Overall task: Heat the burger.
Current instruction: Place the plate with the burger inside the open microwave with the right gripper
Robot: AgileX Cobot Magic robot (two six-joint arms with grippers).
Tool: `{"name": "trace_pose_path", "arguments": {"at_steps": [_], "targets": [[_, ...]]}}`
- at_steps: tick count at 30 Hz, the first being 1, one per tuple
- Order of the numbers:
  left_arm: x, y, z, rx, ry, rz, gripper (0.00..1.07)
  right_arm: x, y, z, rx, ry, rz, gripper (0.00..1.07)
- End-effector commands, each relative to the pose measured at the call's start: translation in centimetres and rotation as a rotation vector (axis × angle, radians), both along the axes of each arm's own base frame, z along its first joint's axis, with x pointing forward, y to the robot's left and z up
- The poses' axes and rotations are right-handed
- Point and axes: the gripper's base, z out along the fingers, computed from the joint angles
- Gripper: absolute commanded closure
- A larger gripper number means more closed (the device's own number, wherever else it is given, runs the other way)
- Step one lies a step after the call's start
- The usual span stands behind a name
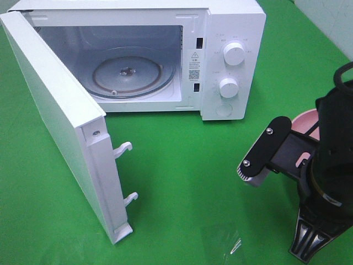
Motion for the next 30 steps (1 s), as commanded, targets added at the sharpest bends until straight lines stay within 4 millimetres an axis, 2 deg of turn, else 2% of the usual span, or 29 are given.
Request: {"name": "trace_pose_path", "arguments": {"at_steps": [1, 14, 22, 30], "targets": [[-0.3, 0.0, 0.0, -0.003, -0.033, 0.000, 0.07, 0.3, -0.5, 0.5, -0.070, -0.055, 0.017, 1.07], [-0.3, 0.0, 0.0, -0.003, -0.033, 0.000, 0.07, 0.9, -0.2, 0.7, -0.068, -0.112, 0.088, 1.07], [-0.3, 0.0, 0.0, -0.003, -0.033, 0.000, 0.07, 1.3, 0.8, 0.7, -0.020, -0.126, 0.221, 1.07], [-0.3, 0.0, 0.0, -0.003, -0.033, 0.000, 0.07, 1.6, 1.1, 0.8, -0.060, -0.137, 0.344, 1.06]]}}
